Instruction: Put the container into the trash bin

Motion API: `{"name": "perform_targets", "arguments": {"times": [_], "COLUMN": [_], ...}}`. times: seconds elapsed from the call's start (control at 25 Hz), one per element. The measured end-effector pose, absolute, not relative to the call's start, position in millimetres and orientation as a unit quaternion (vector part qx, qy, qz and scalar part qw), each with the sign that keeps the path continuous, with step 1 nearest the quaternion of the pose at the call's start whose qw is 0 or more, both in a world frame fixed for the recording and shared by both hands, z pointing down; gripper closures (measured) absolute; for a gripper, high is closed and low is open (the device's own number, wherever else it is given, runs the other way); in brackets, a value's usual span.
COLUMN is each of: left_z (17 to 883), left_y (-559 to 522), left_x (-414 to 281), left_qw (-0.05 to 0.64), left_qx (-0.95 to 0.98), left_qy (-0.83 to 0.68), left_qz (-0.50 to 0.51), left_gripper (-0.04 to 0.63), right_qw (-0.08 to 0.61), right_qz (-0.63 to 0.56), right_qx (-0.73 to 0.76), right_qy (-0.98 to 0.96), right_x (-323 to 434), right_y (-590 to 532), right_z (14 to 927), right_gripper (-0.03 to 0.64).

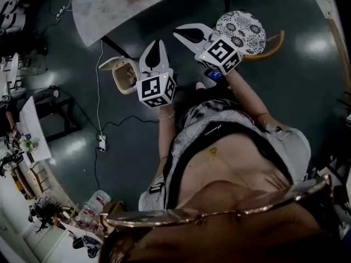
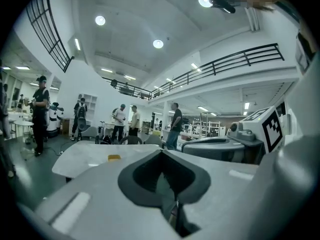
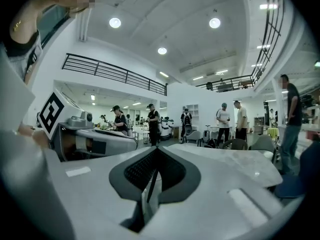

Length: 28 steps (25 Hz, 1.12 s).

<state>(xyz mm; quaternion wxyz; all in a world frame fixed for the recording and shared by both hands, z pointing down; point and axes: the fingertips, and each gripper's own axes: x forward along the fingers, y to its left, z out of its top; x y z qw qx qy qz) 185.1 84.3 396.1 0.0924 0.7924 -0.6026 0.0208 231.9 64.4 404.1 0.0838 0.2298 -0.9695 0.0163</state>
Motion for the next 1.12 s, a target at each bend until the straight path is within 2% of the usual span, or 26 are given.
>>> {"name": "perform_targets", "arguments": {"times": [0.4, 1.12], "left_z": [410.2, 396.8], "left_y": [55.6, -40.7], "left_x": [168.4, 73.6], "left_qw": [0.114, 0.111], "left_qx": [0.797, 0.819], "left_qy": [-0.593, -0.563], "left_qz": [0.015, 0.010], "left_gripper": [0.594, 0.595], "right_qw": [0.086, 0.100], "right_qz": [0.041, 0.024], "right_qx": [0.268, 0.271], "right_qy": [-0.959, -0.957], "right_x": [233.1, 110.3], "right_y": [28.9, -50.0], "right_z": [417.7, 413.5], "right_gripper": [0.591, 0.591]}}
